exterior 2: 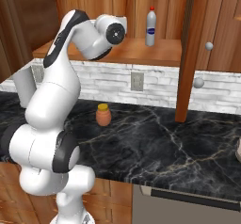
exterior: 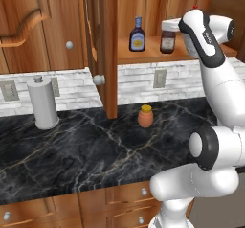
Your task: Pick the ketchup and condiment bottle from the counter and place them in the cabinet.
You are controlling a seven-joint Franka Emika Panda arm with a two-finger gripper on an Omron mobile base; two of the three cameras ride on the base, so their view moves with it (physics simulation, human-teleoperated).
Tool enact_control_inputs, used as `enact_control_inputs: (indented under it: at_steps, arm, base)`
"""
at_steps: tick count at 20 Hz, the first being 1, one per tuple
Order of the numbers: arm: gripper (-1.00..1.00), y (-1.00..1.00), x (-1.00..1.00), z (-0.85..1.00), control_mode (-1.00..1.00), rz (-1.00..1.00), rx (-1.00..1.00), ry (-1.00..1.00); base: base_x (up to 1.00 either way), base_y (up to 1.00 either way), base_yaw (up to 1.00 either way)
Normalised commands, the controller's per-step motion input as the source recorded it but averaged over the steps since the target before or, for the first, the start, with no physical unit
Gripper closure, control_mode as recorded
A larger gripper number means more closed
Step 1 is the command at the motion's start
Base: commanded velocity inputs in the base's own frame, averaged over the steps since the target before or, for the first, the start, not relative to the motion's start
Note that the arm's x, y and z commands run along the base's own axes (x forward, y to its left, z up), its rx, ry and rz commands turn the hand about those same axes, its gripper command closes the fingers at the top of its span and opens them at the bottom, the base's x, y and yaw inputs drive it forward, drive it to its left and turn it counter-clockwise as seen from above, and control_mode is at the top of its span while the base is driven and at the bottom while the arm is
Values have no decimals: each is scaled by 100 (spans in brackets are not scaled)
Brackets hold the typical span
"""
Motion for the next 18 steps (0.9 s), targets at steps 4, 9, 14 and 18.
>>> enact_control_inputs:
  at_steps: [4, 9, 14, 18]
  arm:
    - [100, 0, 22, 0, -100, 0, 0, 0]
    - [100, 0, 31, 0, -100, 0, 0, 0]
    - [100, 0, 32, -7, -100, 0, 0, 0]
    - [100, 0, 28, -13, -100, 0, 0, 0]
  base:
    - [0, 0, 0]
    - [0, 0, 0]
    - [0, 0, 0]
    - [0, 0, 0]
